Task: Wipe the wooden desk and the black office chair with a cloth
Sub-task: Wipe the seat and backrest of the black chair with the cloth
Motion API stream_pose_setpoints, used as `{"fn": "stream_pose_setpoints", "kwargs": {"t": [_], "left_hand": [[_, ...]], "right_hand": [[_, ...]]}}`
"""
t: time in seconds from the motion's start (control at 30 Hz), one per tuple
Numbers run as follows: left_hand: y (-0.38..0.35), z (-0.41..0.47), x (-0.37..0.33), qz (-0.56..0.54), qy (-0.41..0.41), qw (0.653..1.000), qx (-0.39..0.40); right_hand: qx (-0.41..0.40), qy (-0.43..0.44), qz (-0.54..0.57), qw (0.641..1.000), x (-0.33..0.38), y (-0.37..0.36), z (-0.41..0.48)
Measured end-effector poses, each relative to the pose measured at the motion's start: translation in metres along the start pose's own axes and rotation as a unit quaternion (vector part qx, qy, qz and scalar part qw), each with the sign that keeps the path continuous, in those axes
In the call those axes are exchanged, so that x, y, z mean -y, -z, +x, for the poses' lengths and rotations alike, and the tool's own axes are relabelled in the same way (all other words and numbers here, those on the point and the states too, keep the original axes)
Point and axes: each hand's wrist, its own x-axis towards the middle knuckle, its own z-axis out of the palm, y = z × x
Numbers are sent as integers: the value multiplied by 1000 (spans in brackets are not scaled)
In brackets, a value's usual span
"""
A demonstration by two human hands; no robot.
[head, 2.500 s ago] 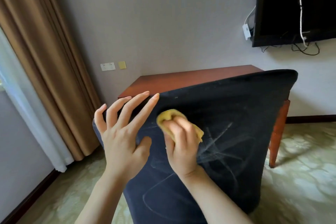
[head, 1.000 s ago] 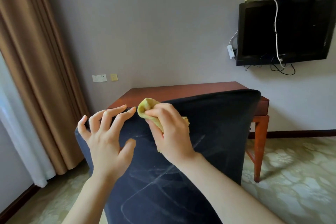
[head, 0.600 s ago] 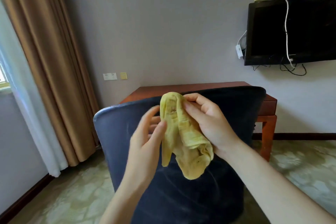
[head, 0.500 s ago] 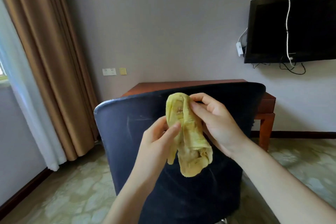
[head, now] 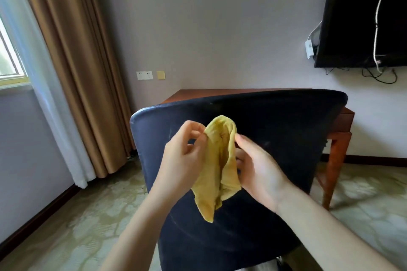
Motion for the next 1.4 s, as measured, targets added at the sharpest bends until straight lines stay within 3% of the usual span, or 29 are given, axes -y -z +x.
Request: {"fn": "stream_pose_setpoints", "kwargs": {"t": [0.1, 0.27, 0.37, 0.57, 0.8, 1.1, 1.17, 1.27, 1.33, 1.4], "left_hand": [[13, 11, 2, 32, -7, 999, -4], [30, 21, 8, 39, 30, 998, 44], [24, 17, 13, 19, 64, 997, 50], [3, 10, 16, -160, 114, 971, 134], [-20, 7, 15, -159, 84, 961, 211], [-22, 7, 27, -335, 119, 917, 181], [-22, 5, 28, -280, 111, 939, 164], [-18, 7, 28, -54, 6, 997, 60], [-14, 7, 26, 63, -72, 995, 6], [-12, 8, 26, 143, -129, 981, -16]], "right_hand": [[87, -65, 122, 987, -23, -7, -9], [-6, 17, 108, 994, -20, 6, -9], [-7, 77, 104, 992, -8, 13, -9], [78, -28, 226, 971, -23, 27, -17], [68, -54, 215, 973, -38, 16, -25], [14, -40, 205, 978, -37, 9, -26], [-8, -27, 206, 978, -36, 8, -26], [-113, 53, 151, 981, -23, 9, -26], [-206, 157, 53, 964, -11, 10, -21], [-295, 253, -72, 919, -3, 8, -11]]}}
